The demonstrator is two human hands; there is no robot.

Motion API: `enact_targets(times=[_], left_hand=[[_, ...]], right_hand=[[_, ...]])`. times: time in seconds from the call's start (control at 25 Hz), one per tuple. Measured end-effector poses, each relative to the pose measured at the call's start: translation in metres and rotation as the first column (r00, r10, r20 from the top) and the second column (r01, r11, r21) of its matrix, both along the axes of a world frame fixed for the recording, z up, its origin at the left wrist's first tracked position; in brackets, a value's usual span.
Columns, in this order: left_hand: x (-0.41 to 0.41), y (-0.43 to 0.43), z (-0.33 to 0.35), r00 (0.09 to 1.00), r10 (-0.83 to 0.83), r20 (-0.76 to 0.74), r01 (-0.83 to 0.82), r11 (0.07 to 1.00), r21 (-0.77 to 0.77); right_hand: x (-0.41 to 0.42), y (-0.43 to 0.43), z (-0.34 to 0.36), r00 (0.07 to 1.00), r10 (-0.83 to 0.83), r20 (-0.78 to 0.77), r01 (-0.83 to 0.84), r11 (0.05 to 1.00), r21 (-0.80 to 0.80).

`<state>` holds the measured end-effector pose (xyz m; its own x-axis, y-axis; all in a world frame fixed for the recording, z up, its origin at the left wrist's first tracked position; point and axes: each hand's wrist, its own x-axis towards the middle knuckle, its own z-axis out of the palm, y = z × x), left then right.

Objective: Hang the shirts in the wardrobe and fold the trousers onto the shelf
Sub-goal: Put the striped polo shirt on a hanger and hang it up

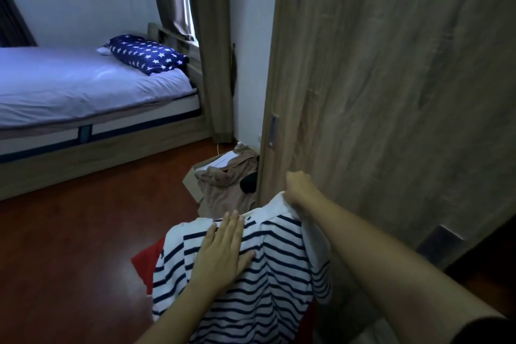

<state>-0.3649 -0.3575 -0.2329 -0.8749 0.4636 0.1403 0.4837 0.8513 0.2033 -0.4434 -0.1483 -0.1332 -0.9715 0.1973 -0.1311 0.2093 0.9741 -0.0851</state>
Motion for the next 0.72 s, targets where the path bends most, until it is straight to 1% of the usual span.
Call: enact_targets(times=[0.04,0.08,0.12,0.16,0.2,0.24,0.28,0.32,0.36,0.4,0.44,0.48,0.52,0.56,0.6,0.64,0.68,0.72], left_hand=[[-0.001,0.002,0.001,0.999,0.014,-0.052,-0.011,0.998,0.065],[-0.004,0.008,0.007,0.996,0.054,-0.067,-0.041,0.983,0.177],[-0.010,0.017,0.018,0.993,0.110,-0.042,-0.090,0.940,0.329],[-0.022,0.026,0.029,0.989,0.140,0.037,-0.142,0.877,0.460],[-0.038,0.035,0.040,0.986,0.133,0.103,-0.167,0.825,0.540],[-0.059,0.044,0.049,0.987,0.091,0.132,-0.149,0.821,0.551],[-0.080,0.050,0.058,0.989,0.019,0.143,-0.089,0.861,0.500],[-0.099,0.057,0.065,0.986,-0.055,0.158,-0.012,0.919,0.394],[-0.112,0.064,0.072,0.975,-0.115,0.188,0.064,0.965,0.256],[-0.118,0.071,0.077,0.967,-0.146,0.210,0.121,0.985,0.125],[-0.119,0.076,0.082,0.968,-0.150,0.202,0.145,0.989,0.038],[-0.118,0.078,0.088,0.980,-0.134,0.150,0.133,0.991,0.023],[-0.116,0.078,0.095,0.994,-0.099,0.055,0.095,0.992,0.078],[-0.114,0.076,0.102,0.997,-0.060,-0.049,0.067,0.984,0.166],[-0.113,0.074,0.112,0.990,-0.031,-0.134,0.064,0.966,0.250],[-0.113,0.071,0.121,0.980,-0.032,-0.196,0.091,0.950,0.299],[-0.112,0.069,0.129,0.969,-0.059,-0.240,0.126,0.953,0.275],[-0.112,0.065,0.135,0.955,-0.101,-0.277,0.153,0.973,0.172]], right_hand=[[-0.003,0.001,0.002,1.000,-0.008,-0.029,0.008,1.000,0.028],[-0.004,0.005,0.005,0.996,0.002,-0.091,0.001,1.000,0.030],[-0.002,0.009,0.008,0.985,0.032,-0.169,-0.032,0.999,0.004],[0.003,0.014,0.011,0.965,0.078,-0.251,-0.089,0.995,-0.035],[0.008,0.019,0.014,0.933,0.130,-0.337,-0.159,0.986,-0.059],[0.015,0.024,0.017,0.895,0.169,-0.412,-0.218,0.973,-0.074],[0.021,0.030,0.021,0.863,0.179,-0.472,-0.256,0.961,-0.103],[0.025,0.034,0.026,0.850,0.157,-0.503,-0.270,0.950,-0.159],[0.031,0.039,0.032,0.850,0.146,-0.507,-0.272,0.944,-0.185],[0.036,0.044,0.037,0.856,0.162,-0.491,-0.270,0.950,-0.158],[0.041,0.049,0.041,0.864,0.199,-0.463,-0.263,0.962,-0.078],[0.047,0.052,0.045,0.873,0.246,-0.421,-0.262,0.965,0.020],[0.053,0.054,0.048,0.886,0.292,-0.361,-0.260,0.956,0.135],[0.059,0.055,0.049,0.891,0.326,-0.316,-0.264,0.938,0.224],[0.064,0.055,0.049,0.894,0.328,-0.307,-0.262,0.935,0.237],[0.067,0.055,0.051,0.899,0.297,-0.323,-0.241,0.949,0.201],[0.071,0.055,0.056,0.899,0.251,-0.359,-0.212,0.967,0.144],[0.073,0.055,0.062,0.895,0.200,-0.398,-0.181,0.980,0.085]])
